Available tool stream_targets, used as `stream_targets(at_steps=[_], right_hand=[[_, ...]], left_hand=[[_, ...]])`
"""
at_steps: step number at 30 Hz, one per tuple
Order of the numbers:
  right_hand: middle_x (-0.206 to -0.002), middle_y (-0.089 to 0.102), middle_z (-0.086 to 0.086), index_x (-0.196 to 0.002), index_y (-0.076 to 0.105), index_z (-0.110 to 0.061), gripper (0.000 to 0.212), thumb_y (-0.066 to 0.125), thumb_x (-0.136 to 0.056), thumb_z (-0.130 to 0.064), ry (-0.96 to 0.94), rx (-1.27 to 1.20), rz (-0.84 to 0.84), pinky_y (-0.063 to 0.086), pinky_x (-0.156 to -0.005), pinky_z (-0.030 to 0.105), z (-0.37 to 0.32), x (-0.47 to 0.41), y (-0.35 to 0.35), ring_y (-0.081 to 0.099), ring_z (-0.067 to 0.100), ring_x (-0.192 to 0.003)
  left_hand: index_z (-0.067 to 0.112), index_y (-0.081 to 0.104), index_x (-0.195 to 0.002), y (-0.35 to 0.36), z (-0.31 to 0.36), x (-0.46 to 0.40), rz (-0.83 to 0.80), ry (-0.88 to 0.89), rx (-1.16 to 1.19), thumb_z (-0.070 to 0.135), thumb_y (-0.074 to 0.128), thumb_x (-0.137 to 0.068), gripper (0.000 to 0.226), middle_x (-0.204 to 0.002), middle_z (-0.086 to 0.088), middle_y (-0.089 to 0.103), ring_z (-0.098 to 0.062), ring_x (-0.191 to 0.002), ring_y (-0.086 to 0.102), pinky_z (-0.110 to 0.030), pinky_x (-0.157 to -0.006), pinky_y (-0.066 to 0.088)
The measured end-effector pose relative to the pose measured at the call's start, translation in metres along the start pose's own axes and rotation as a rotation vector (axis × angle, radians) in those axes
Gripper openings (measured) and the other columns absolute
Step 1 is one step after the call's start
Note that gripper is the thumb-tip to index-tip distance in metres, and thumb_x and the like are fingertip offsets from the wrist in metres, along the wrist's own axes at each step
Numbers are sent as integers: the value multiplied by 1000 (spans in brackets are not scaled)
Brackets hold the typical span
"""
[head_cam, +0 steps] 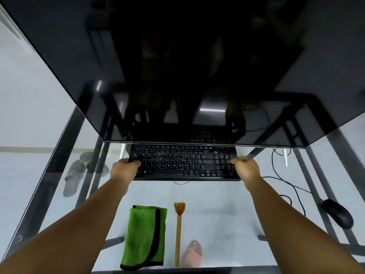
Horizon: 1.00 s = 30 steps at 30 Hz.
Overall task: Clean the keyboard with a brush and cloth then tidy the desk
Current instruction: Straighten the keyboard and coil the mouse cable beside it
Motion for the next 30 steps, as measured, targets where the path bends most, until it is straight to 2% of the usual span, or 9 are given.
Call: stream_targets(at_steps=[4,6,11,14,16,19,22,26,30], right_hand=[[-95,60,4,-104,64,-9,22,65,-87,-23,21,-76,-12,45,-87,40,-1,-13,5,52,22,-88],[-82,55,1,-89,61,-14,10,65,-86,-22,23,-81,-18,44,-79,36,-1,-17,8,51,22,-83],[-64,49,-1,-66,50,-20,24,65,-84,-20,3,-94,-7,40,-68,32,-2,-21,12,49,19,-67],[-66,54,1,-72,56,-16,16,65,-83,-23,-7,-54,-15,41,-66,31,-1,-22,14,55,24,-72],[-79,62,2,-93,63,-12,18,65,-83,-27,-16,-23,-25,45,-73,32,0,-22,14,61,26,-85],[-101,57,0,-119,55,-16,36,63,-87,-29,-21,33,-36,41,-80,33,-1,-18,11,58,26,-100],[-121,56,2,-128,52,-15,40,61,-91,-27,-53,27,4,37,-86,28,-4,-13,0,55,26,-118],[-124,60,0,-128,56,-15,39,64,-90,-21,-127,-82,115,36,-90,23,-4,-4,-31,57,20,-112],[-114,65,0,-107,60,-16,21,62,-88,-7,-191,-192,226,43,-73,10,10,-2,-79,62,19,-99]], left_hand=[[21,53,-99,3,5,-7,-9,11,71,18,61,-91,12,-78,7,50,-27,-93,49,-33,-81,36],[21,57,-99,4,5,-10,-17,4,95,18,62,-90,11,-84,2,56,-27,-93,51,-33,-82,36],[21,54,-91,7,5,-13,-27,5,122,17,62,-90,9,-94,-1,56,-26,-95,49,-33,-84,34],[26,53,-72,5,4,-14,-8,16,112,17,63,-89,22,-82,5,55,-28,-95,51,-33,-83,35],[27,52,-70,4,5,-13,13,38,79,18,63,-89,24,-82,3,56,-30,-93,54,-33,-80,37],[13,59,-86,4,10,-4,65,82,-31,19,61,-89,6,-91,-7,58,-33,-90,55,-33,-74,39],[6,50,-130,1,14,11,182,139,-140,20,62,-86,47,-129,-14,48,-36,-115,50,-41,-89,42],[7,46,-132,16,22,36,252,361,-211,15,63,-85,51,-134,-13,44,-35,-124,42,-47,-101,37],[10,45,-136,68,24,66,104,576,-325,16,65,-86,55,-133,-12,49,-34,-121,49,-49,-99,43]])
Point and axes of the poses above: each hand's wrist, its own x-axis away from the middle knuckle, its own y-axis out of the palm, z = x × y, the point moved 8 cm from there along -x, towards the middle knuckle
